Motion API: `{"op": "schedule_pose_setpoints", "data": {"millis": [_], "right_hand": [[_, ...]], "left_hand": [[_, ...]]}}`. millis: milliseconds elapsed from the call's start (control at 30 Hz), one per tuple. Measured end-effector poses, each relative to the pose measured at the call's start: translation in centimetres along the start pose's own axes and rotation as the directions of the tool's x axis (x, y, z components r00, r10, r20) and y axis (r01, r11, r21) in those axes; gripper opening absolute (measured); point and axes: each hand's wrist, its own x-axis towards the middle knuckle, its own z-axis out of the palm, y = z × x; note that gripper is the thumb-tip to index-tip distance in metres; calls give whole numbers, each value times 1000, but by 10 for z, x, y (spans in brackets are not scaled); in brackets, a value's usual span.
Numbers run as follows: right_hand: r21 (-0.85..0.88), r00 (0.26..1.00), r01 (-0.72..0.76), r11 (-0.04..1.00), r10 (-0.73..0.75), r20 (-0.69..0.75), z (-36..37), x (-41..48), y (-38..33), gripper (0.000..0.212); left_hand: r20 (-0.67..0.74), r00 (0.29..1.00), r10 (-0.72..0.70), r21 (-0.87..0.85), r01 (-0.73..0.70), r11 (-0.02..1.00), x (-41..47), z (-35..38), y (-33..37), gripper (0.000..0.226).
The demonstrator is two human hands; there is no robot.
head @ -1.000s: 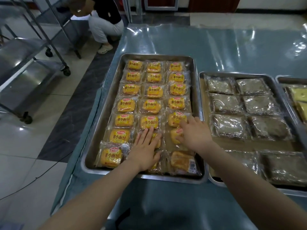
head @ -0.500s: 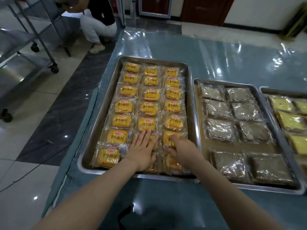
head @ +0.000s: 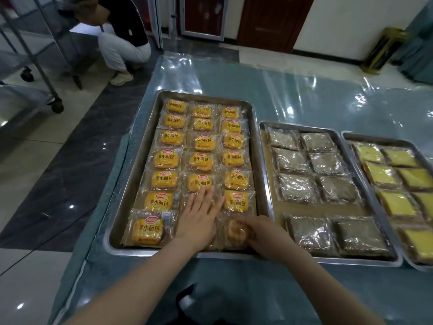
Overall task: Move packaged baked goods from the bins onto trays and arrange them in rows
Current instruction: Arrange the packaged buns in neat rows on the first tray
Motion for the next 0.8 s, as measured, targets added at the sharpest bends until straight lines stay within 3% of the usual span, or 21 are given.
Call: {"op": "schedule_pose_setpoints", "data": {"millis": [100, 233, 333, 533, 600, 700, 800], "right_hand": [[131, 997, -68, 989, 71, -17, 0, 3, 1, 58], [320, 988, -97, 942, 129, -81, -4, 5, 0, 52], [471, 981, -73, 879, 149, -126, -9, 4, 2, 46], [797, 952, 25, 604, 228, -203, -9, -7, 9, 13], [811, 935, 40, 583, 266, -236, -8, -8, 9, 3], [785, 889, -28, 619, 374, -263, -5, -6, 9, 13], [718, 874, -59, 694, 384, -299, -4, -5, 11, 21]], "left_hand": [[21, 992, 123, -77, -121, 990, 1, -6, 9, 88], [79, 967, 243, -225, -220, 949, 0, -10, 13, 81], [33, 990, 136, -382, -113, 917, -3, -11, 17, 58], [36, 997, -62, -698, 70, 713, -2, -21, 21, 26], [45, 994, -104, -764, 102, 637, -2, -22, 25, 20], [98, 980, -173, -836, 176, 520, -4, -21, 28, 35], [96, 975, -198, -785, 196, 587, -4, -21, 31, 39]]}}
